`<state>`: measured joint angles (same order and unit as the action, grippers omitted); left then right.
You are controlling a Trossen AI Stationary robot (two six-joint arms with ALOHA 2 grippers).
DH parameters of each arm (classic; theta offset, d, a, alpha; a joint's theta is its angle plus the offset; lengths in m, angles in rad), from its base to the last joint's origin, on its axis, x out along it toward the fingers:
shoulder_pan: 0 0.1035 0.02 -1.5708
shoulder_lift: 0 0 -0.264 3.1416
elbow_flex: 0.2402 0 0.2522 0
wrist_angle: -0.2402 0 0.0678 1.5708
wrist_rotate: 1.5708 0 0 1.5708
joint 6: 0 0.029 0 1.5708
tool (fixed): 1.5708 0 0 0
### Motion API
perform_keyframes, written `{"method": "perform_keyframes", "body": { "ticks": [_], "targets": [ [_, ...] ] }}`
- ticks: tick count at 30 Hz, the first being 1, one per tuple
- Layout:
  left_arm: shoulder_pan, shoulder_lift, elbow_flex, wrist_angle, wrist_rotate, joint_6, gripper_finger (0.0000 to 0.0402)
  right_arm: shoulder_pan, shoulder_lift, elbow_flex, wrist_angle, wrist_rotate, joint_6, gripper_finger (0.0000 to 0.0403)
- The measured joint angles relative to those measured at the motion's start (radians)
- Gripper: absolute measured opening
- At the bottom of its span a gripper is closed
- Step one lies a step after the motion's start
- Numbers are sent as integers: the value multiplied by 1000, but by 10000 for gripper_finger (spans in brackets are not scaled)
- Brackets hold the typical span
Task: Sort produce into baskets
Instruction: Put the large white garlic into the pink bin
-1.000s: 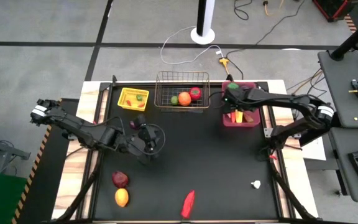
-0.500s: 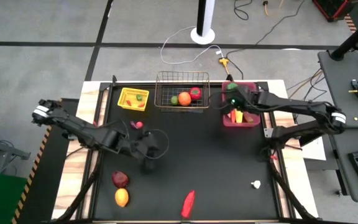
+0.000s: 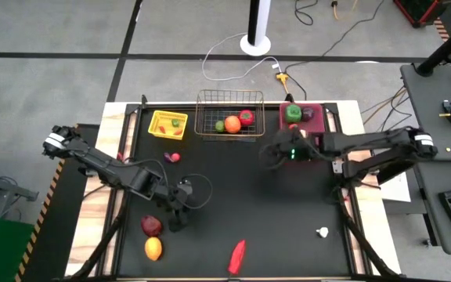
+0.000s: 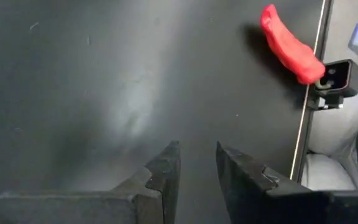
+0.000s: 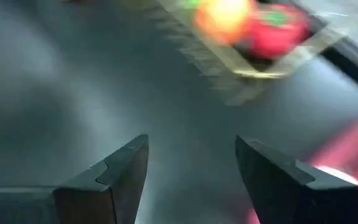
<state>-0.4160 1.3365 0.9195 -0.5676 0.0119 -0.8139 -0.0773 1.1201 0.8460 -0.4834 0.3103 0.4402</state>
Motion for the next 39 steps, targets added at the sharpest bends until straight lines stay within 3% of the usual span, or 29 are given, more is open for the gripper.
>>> {"method": "perform_keyframes", "body": {
  "ticks": [6, 14, 21, 26, 31, 39],
  "targets": [
    [0, 0, 0, 3, -54, 0, 87, 162, 65, 0, 120, -124, -118, 228],
    [0, 2, 0, 6, -99, 23, 87, 329, 121, 40, 91, -161, -87, 228],
    [0, 2, 0, 6, -140, 59, 87, 409, 196, 141, -193, -215, 280, 228],
    [0, 2, 0, 6, -181, 72, 87, 454, 283, 188, -477, -349, 631, 229],
    [0, 2, 0, 5, -270, 72, 87, 540, 337, 182, -704, -483, 831, 239],
    [0, 2, 0, 5, -373, 81, 87, 728, 281, 149, -734, -547, 1158, 276]
  ]
}}
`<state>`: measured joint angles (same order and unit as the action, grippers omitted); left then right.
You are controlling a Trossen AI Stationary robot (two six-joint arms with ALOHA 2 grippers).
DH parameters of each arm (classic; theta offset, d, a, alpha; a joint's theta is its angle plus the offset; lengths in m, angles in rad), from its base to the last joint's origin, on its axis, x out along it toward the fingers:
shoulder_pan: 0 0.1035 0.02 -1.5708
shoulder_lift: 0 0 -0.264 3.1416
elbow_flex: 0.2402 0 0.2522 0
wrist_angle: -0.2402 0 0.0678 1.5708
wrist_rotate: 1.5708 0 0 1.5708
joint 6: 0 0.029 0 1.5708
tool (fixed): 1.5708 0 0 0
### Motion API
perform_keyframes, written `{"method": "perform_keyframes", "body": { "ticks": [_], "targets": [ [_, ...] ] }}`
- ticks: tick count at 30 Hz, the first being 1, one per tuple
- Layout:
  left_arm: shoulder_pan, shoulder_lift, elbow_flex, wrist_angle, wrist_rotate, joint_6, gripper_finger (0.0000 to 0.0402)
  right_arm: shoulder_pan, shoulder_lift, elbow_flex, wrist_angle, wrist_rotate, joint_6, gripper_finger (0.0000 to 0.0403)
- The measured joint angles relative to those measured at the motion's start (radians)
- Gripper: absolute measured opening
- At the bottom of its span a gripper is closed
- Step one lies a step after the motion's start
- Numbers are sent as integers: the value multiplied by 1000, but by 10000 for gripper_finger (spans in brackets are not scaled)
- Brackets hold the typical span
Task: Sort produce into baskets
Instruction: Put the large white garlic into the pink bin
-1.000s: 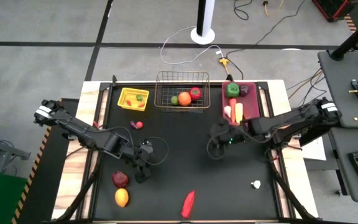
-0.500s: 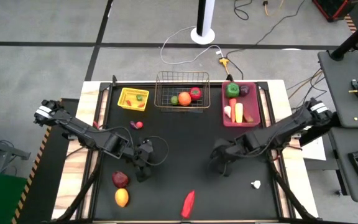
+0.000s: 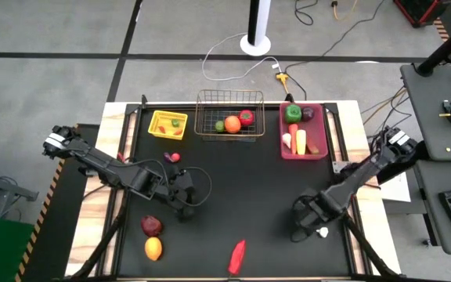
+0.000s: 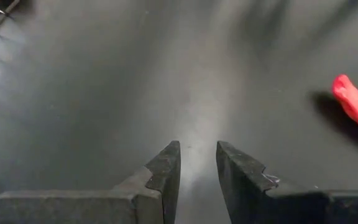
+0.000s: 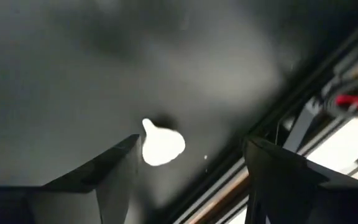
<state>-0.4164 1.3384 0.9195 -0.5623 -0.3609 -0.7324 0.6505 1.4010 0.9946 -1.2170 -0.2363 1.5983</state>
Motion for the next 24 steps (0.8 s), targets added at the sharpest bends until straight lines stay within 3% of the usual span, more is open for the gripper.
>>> {"method": "perform_keyframes", "body": {
  "ticks": [5, 10, 16, 24],
  "targets": [
    [0, 0, 0, 1, -47, 17, 87, 88, -6, -20, 11, 11, 169, 290],
    [0, 0, 0, 1, -50, 17, 87, 134, -6, -76, 134, 8, 268, 287],
    [0, 0, 0, 2, -50, 38, 87, 172, -6, -139, 275, 0, 320, 284],
    [0, 0, 0, 15, -51, 43, 87, 179, -5, -175, 289, 32, 330, 288]
  ]
}}
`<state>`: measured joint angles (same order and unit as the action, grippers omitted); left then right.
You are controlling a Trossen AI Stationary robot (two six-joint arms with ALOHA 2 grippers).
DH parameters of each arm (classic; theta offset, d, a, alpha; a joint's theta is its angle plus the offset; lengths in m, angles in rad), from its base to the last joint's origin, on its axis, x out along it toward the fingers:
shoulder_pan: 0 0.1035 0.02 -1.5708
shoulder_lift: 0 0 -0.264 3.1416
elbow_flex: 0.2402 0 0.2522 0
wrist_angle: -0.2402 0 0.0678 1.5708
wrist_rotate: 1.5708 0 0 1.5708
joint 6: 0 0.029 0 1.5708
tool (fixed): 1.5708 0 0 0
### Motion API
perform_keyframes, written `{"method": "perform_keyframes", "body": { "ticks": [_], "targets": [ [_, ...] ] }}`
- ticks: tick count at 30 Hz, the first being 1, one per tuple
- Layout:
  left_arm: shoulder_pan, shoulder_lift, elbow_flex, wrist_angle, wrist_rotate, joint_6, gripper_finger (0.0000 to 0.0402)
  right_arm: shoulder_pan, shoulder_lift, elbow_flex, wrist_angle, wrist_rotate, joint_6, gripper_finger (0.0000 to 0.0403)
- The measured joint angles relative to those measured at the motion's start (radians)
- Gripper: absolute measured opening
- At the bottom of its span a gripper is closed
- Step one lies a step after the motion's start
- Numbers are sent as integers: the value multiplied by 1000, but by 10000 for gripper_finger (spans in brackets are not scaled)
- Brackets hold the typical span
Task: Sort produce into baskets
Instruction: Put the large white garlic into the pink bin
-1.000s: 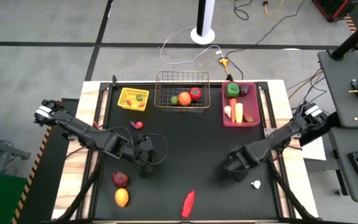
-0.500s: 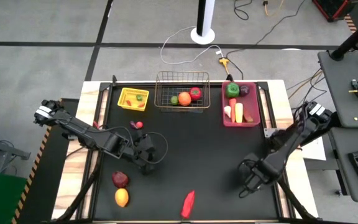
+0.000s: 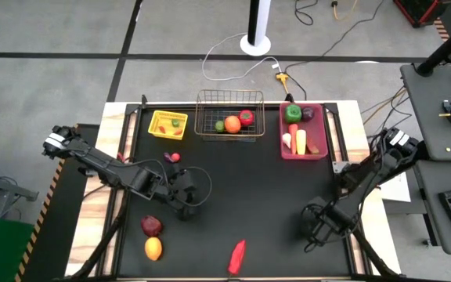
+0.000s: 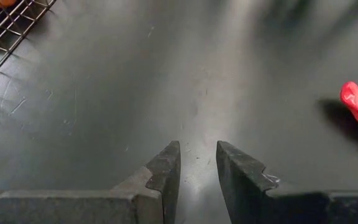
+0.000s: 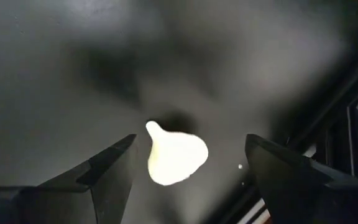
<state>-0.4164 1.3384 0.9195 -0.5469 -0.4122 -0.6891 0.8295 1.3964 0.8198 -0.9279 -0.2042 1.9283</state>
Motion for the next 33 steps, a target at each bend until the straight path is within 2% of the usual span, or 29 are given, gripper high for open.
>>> {"method": "perform_keyframes", "body": {
  "ticks": [16, 33],
  "targets": [
    [0, 0, 0, 10, -1, 11, 87, 0, 1, -37, 79, 25, 10, 242],
    [0, 0, 0, 14, -1, 23, 87, 31, -16, -28, 118, -68, -62, 283]
  ]
}}
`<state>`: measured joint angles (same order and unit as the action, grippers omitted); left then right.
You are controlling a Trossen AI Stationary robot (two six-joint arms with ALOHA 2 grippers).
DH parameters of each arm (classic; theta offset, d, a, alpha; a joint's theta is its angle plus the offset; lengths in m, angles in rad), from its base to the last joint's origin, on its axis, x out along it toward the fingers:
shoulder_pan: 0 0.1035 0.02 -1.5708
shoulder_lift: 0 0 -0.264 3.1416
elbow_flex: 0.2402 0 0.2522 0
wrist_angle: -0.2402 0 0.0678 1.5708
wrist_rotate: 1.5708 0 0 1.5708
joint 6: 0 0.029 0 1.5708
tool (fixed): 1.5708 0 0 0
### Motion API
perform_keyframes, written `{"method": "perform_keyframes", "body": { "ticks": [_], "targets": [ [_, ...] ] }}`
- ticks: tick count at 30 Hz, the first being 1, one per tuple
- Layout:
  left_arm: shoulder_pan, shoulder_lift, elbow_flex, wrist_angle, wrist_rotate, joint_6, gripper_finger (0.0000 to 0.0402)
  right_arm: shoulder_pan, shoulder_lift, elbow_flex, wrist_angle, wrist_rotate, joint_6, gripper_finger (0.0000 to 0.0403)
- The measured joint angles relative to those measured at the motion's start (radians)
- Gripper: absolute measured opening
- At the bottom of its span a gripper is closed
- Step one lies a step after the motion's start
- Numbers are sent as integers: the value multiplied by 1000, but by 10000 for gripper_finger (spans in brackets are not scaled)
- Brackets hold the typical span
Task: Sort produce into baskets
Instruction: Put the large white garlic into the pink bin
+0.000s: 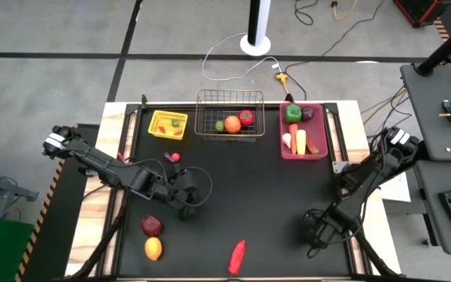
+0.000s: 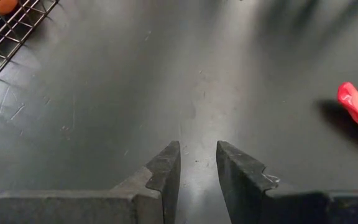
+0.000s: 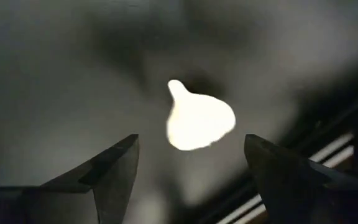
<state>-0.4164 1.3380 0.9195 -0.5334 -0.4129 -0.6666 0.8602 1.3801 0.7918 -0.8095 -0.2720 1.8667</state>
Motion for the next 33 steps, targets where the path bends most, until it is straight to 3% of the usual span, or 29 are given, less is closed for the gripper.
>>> {"method": "perform_keyframes", "body": {
  "ticks": [9, 20, 24, 29, 33],
  "targets": [
    [0, 0, 0, 9, 0, 0, 87, 1, 69, -4, 16, 29, -34, 246],
    [-2, -1, 0, 22, -34, 52, 87, 1, 69, -4, 16, 29, -53, 141],
    [-5, -1, 0, 25, -34, 82, 87, -9, 46, 2, 20, 49, -68, 122],
    [-21, -1, -10, 26, -34, 108, 87, -68, 17, 22, 111, 218, -175, 126],
    [-24, -1, -18, 24, -34, 108, 87, -169, 9, 41, 214, 395, -383, 124]
  ]
}}
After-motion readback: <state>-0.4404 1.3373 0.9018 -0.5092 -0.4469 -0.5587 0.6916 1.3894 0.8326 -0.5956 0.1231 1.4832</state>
